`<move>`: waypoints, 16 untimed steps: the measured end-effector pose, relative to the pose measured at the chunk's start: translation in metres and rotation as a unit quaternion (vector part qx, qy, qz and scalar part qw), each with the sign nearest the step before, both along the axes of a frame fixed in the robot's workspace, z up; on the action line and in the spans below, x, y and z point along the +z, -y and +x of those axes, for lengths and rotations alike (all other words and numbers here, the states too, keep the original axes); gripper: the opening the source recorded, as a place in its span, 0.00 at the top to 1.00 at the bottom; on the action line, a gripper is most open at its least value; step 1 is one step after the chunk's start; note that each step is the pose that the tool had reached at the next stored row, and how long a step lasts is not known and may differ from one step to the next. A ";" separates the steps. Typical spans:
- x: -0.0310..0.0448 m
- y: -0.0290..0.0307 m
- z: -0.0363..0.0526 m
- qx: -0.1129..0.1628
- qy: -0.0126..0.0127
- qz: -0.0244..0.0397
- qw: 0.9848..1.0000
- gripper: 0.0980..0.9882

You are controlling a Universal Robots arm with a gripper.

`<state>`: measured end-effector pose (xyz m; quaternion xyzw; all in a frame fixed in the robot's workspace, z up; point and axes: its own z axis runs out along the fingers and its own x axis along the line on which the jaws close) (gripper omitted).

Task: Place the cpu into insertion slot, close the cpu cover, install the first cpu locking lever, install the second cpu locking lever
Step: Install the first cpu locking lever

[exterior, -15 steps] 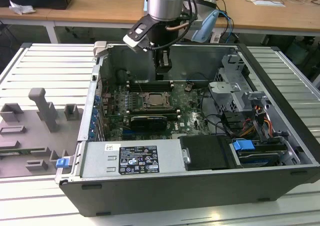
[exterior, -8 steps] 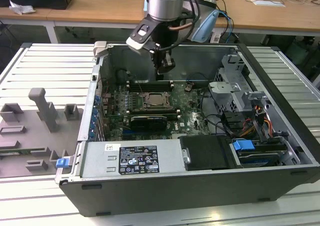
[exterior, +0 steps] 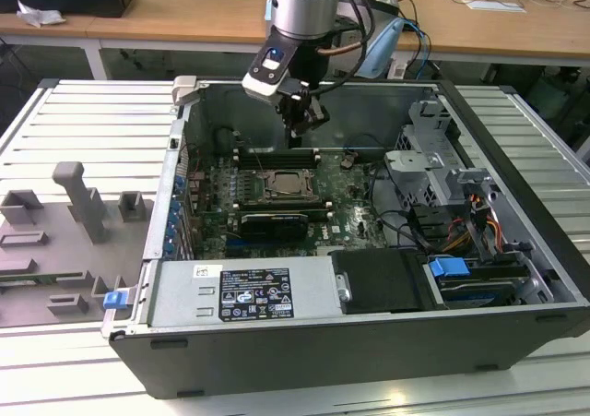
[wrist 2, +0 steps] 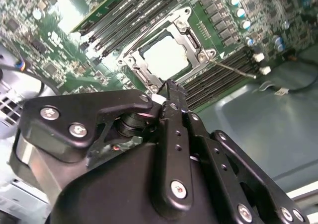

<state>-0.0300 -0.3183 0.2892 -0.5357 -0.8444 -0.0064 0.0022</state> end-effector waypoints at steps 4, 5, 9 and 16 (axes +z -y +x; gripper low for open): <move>0.0000 0.0000 0.0000 0.056 0.000 0.000 0.998 0.99; 0.0000 0.0000 0.0000 0.065 0.000 0.000 0.998 0.99; -0.0001 0.0000 0.0000 0.115 0.000 0.000 0.993 0.99; -0.0001 0.0000 0.0000 0.184 0.000 0.000 0.983 0.99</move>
